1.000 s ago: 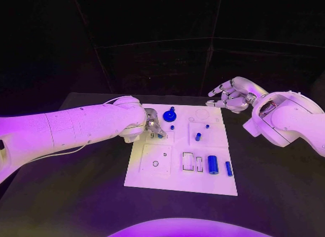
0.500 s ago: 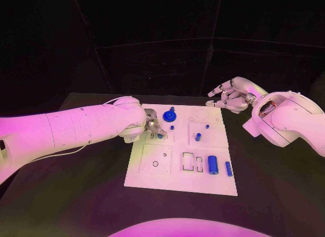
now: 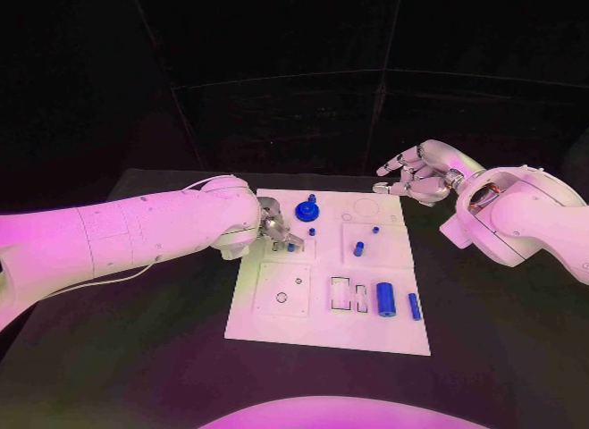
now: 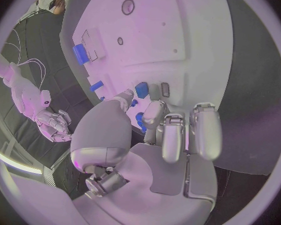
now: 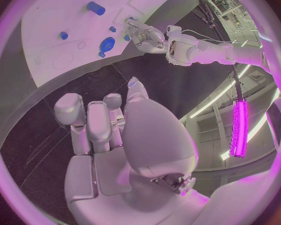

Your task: Assemble the parts on the task board

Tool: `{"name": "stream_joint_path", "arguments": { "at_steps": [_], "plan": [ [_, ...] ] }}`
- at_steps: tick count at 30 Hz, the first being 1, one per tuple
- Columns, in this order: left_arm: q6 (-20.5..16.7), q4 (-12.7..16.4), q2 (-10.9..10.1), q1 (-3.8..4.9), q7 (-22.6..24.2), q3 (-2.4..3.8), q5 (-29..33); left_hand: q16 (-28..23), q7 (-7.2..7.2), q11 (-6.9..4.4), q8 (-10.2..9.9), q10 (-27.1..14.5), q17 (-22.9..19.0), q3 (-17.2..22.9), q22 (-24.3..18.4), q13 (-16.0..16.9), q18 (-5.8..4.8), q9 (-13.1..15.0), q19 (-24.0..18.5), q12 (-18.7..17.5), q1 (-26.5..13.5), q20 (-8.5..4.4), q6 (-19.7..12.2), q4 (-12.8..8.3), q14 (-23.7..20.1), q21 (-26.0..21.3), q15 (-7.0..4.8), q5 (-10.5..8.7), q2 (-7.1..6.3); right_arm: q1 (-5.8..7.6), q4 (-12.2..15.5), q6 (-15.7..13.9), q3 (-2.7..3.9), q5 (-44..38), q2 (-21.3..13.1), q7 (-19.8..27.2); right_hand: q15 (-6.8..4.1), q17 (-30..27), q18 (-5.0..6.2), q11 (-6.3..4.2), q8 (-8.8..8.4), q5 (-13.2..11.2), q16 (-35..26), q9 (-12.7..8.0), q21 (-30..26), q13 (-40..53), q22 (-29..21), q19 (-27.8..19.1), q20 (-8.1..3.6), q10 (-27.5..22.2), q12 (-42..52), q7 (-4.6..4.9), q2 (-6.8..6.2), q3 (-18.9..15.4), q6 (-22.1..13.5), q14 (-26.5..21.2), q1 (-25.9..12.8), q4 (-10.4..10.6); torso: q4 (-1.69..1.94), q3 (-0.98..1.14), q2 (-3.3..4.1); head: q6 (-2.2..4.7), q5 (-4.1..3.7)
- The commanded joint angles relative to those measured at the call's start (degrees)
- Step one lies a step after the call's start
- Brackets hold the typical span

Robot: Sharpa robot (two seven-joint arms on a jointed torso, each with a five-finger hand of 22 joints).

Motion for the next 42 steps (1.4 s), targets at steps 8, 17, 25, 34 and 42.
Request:
{"name": "stream_joint_path", "arguments": {
  "at_steps": [8,17,25,34,42],
  "plan": [
    [-2.57,1.70,-1.10,0.53,1.07,1.24,-0.23,0.18,0.01,-0.19,-0.32,0.11,15.09,-3.94,0.03,-0.12,-0.97,0.20,0.33,0.13,-1.01,-0.18,0.21,0.12,6.16,-0.49,-0.44,-0.46,1.10,0.13,-0.17,-0.03,0.05,-0.21,-0.06,0.27,-0.24,0.01,1.12,0.08,0.37,0.29,-0.23,-0.09,-0.31,-0.09,-0.07,0.29,-0.17,-0.27,0.02,-0.02,0.28,-0.51,-0.57,0.27,-0.54,0.02,-0.05,0.01,0.00,0.12,-0.07],
    [-2.57,1.70,-1.10,0.53,1.07,1.24,-0.23,0.18,0.01,-0.19,-0.32,0.11,15.09,-3.94,0.03,-0.12,-0.97,0.20,0.33,0.13,-1.01,-0.18,0.21,0.12,6.16,-0.49,-0.44,-0.46,1.10,0.13,-0.17,-0.03,0.05,-0.21,-0.06,0.27,-0.24,0.01,1.12,0.08,0.37,0.29,-0.23,-0.09,-0.31,-0.09,-0.07,0.29,-0.17,-0.27,0.02,-0.02,0.28,-0.51,-0.57,0.27,-0.54,0.02,-0.05,0.01,0.00,0.12,-0.07],
    [8.58,-9.20,2.51,4.32,-2.36,4.68,-0.22,0.18,2.63,2.08,-4.98,-4.83,15.09,-10.13,-3.73,-7.00,-0.12,-3.45,-1.67,-5.28,6.43,1.47,-4.50,-0.09,6.16,-3.65,1.43,-0.21,4.73,0.13,-0.92,0.11,0.05,-0.21,0.30,0.13,-0.23,0.04,1.11,0.09,0.39,0.25,-0.23,-0.09,-0.31,-0.04,-0.04,0.32,-0.16,-0.22,0.09,-0.02,0.32,-0.60,-0.58,0.28,-0.68,0.02,-0.15,-0.01,0.12,0.51,-0.04],
    [10.17,-12.81,4.12,4.96,-2.05,5.27,-0.24,0.18,2.46,1.96,-4.76,-4.15,15.09,-10.84,-3.20,-5.74,-0.20,-3.90,-1.39,-3.97,6.96,1.53,-3.60,-0.02,6.16,-3.36,1.39,-0.24,5.60,0.13,-1.06,0.07,0.05,-0.21,0.47,0.07,-0.23,0.05,1.12,0.09,0.39,0.26,-0.23,-0.09,-0.31,-0.08,-0.05,0.32,-0.16,-0.24,0.08,-0.02,0.34,-0.62,-0.59,0.29,-0.69,0.01,-0.27,-0.04,0.25,0.56,-0.01],
    [11.56,-14.01,4.57,5.03,-2.42,5.34,-0.25,0.18,2.33,1.85,-4.57,-4.06,15.09,-11.75,-3.09,-5.65,-0.20,-4.08,-1.31,-3.74,6.62,1.48,-3.17,0.04,6.16,-3.31,1.30,-0.31,5.48,0.13,-1.09,0.10,0.05,-0.22,0.59,0.07,-0.23,0.05,1.12,0.09,0.39,0.26,-0.23,-0.09,-0.31,-0.08,-0.05,0.32,-0.16,-0.24,0.08,-0.02,0.34,-0.62,-0.59,0.29,-0.69,0.01,-0.27,-0.01,0.19,0.65,0.13]
  ]
}}
